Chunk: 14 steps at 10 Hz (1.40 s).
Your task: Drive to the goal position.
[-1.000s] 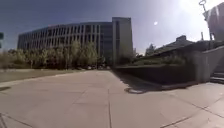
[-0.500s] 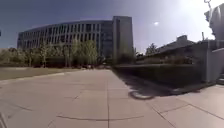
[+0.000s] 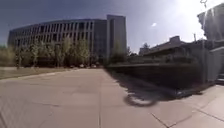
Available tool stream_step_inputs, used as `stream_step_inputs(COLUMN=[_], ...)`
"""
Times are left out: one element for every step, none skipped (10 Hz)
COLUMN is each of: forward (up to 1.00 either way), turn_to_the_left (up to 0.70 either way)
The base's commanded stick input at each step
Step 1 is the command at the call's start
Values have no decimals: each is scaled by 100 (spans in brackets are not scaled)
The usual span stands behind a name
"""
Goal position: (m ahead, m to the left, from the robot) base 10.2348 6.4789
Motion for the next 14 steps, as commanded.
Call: stream_step_inputs(forward=[100, 100, 100, 100, 100, 100, 100, 100, 100, 100, 100, 100, 100, 100], turn_to_the_left=[0, 0, 0, 0, 0, 0, 0, 0, 0, 0, 0, 0, 0, 0])
